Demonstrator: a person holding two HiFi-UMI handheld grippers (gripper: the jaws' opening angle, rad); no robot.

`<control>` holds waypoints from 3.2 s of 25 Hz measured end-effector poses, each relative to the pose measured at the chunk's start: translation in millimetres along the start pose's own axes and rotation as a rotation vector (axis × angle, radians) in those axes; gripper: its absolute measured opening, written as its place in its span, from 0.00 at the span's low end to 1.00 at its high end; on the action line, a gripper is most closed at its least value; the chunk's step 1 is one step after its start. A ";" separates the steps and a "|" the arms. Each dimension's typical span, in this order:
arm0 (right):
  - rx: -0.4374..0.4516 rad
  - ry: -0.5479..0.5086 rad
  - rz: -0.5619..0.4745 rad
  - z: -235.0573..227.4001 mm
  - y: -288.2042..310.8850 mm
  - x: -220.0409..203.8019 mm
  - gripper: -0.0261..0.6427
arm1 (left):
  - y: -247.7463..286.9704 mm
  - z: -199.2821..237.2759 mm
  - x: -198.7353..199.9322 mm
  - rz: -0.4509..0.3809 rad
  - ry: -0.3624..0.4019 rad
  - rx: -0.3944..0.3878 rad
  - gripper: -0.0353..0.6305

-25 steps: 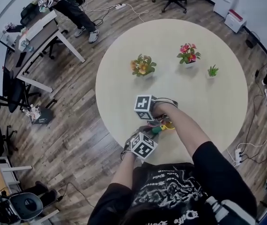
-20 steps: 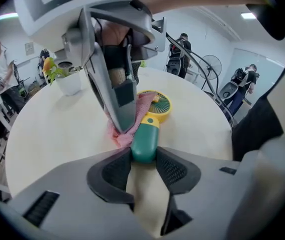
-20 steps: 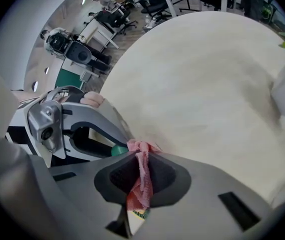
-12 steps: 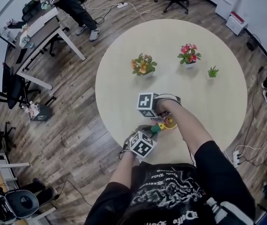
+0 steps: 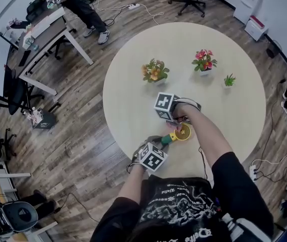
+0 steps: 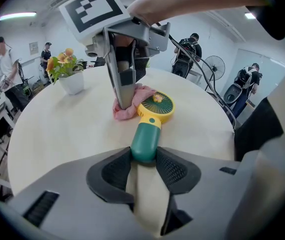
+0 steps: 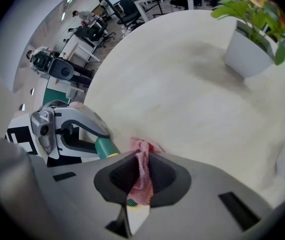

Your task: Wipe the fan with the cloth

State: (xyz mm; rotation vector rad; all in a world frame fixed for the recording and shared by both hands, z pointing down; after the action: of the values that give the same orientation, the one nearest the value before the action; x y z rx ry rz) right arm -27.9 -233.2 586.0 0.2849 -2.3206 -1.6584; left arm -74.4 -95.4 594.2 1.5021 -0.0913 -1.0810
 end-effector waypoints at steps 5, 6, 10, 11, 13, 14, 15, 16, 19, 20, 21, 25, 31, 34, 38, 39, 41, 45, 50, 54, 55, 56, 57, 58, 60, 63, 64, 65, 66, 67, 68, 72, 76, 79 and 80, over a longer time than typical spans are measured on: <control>0.056 0.141 -0.101 -16.9 -2.4 -15.1 0.11 | 0.7 0.0 0.4 0.001 -0.010 0.001 0.32; 0.060 0.166 -0.119 -20.8 -3.2 -18.6 0.11 | 0.6 0.1 0.8 0.002 -0.011 0.001 0.32; 0.025 0.244 -0.165 -37.5 -9.8 -41.8 0.11 | -0.5 0.1 1.1 -0.002 -0.019 0.006 0.32; 0.021 0.256 -0.172 -39.8 -10.1 -49.1 0.11 | -0.5 0.0 0.9 -0.003 -0.021 0.007 0.32; 0.027 0.280 -0.189 -42.4 -8.9 -63.3 0.11 | -0.4 -0.1 0.8 -0.002 -0.025 0.011 0.32; 0.033 0.294 -0.201 -42.9 -8.3 -70.0 0.11 | -0.3 -0.3 1.1 -0.002 -0.029 0.012 0.32; 0.040 0.307 -0.214 -43.0 -7.9 -76.1 0.11 | -0.1 -0.5 1.5 -0.002 -0.033 0.014 0.32; 0.045 0.318 -0.226 -42.5 -7.4 -81.7 0.11 | 0.1 -0.5 1.8 -0.001 -0.036 0.015 0.32; 0.055 0.345 -0.261 -39.7 -4.7 -93.3 0.11 | 0.3 0.0 2.9 0.012 -0.046 0.020 0.32; 0.052 0.354 -0.278 -38.3 -4.2 -95.7 0.11 | 0.4 -0.2 3.3 0.018 -0.048 0.022 0.32; 0.047 0.363 -0.297 -37.0 -4.3 -97.8 0.11 | 0.4 -0.4 3.6 0.022 -0.049 0.025 0.32; 0.021 0.402 -0.399 -32.2 -6.3 -107.7 0.11 | 0.0 -1.5 4.9 0.028 -0.060 0.035 0.32; 0.017 0.436 -0.572 -18.7 -0.6 -132.2 0.11 | 1.5 -2.3 4.3 0.036 -0.066 0.039 0.32; -0.051 0.367 -0.609 -5.7 -0.5 -137.0 0.11 | 1.1 -2.6 4.1 0.044 -0.058 0.039 0.32; -0.155 0.225 -0.607 9.8 -6.2 -138.4 0.11 | 1.2 -2.6 4.2 0.050 -0.055 0.039 0.32; -0.176 0.192 -0.602 13.0 -7.2 -138.5 0.11 | 1.4 -3.0 4.3 0.051 -0.055 0.037 0.32; -0.213 0.135 -0.595 18.2 -8.1 -138.8 0.11 | 1.9 -3.6 4.7 0.053 -0.053 0.034 0.32; -0.242 0.069 -0.593 26.2 -6.5 -140.1 0.11 | 1.5 -3.1 4.1 0.052 -0.041 0.029 0.32; -0.250 0.001 -0.589 40.2 4.1 -147.1 0.11 | 2.2 -2.4 4.3 0.049 -0.045 0.030 0.32; -0.255 -0.053 -0.576 54.5 14.9 -144.8 0.11 | 1.7 -1.6 4.8 0.054 -0.040 0.030 0.32; -0.259 -0.073 -0.577 58.0 15.9 -142.7 0.11 | 1.6 -1.7 5.1 0.056 -0.039 0.030 0.32; -0.265 -0.089 -0.581 61.4 16.8 -140.5 0.11 | 1.5 -2.1 5.2 0.058 -0.037 0.030 0.32; -0.266 -0.099 -0.587 64.7 17.7 -138.6 0.11 | 1.6 -2.6 5.2 0.059 -0.035 0.030 0.32; -0.263 -0.105 -0.597 67.8 18.6 -136.7 0.11 | 1.6 -3.0 5.3 0.060 -0.032 0.030 0.32; -0.264 -0.118 -0.619 73.6 19.4 -132.5 0.11 | 1.5 -3.0 5.7 0.062 -0.028 0.030 0.31; -0.319 -0.149 -0.635 80.1 20.7 -127.1 0.11 | 1.6 -3.3 5.9 0.073 -0.015 0.025 0.31; -0.341 -0.157 -0.640 81.5 21.4 -125.0 0.11 | 1.9 -3.7 6.1 0.078 -0.007 0.022 0.31; -0.359 -0.161 -0.648 82.7 22.2 -122.3 0.11 | 2.2 -3.9 6.2 0.083 -0.001 0.020 0.31; -0.373 -0.161 -0.658 83.7 23.0 -119.0 0.11 | 2.5 -4.2 6.2 0.087 0.005 0.020 0.31; -0.383 -0.158 -0.668 84.5 23.8 -115.6 0.11 | 2.9 -4.5 6.3 0.089 0.012 0.021 0.31; -0.388 -0.154 -0.679 85.2 24.5 -112.1 0.11 | 3.3 -5.1 6.5 0.091 0.019 0.023 0.31; -0.402 -0.163 -0.699 89.8 25.4 -95.7 0.11 | 2.7 -5.7 6.6 0.102 0.042 0.016 0.30; -0.400 -0.206 -0.685 91.0 27.1 -89.6 0.11 | 2.8 -4.2 7.2 0.110 0.053 -0.003 0.30; -0.365 -0.245 -0.690 96.6 27.3 -86.0 0.11 | 0.7 -1.6 6.5 0.098 0.039 -0.031 0.30; -0.357 -0.264 -0.689 100.1 28.2 -83.8 0.11 | 0.0 -0.9 6.4 0.089 0.032 -0.042 0.31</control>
State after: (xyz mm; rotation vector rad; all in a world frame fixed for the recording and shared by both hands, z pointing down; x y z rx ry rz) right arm 17.7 -108.3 573.1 0.9113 -2.1652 -2.5225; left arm -70.1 -98.6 590.5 1.4637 -0.1123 -0.9819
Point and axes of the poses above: the fingertips, and each gripper's own axes: y forward along the fingers, z to its left, x out of its top, the point moved 7 cm from there along -y, backward along the fingers, and after that the axes turned 4 degrees about -x, right-handed, at the moved point
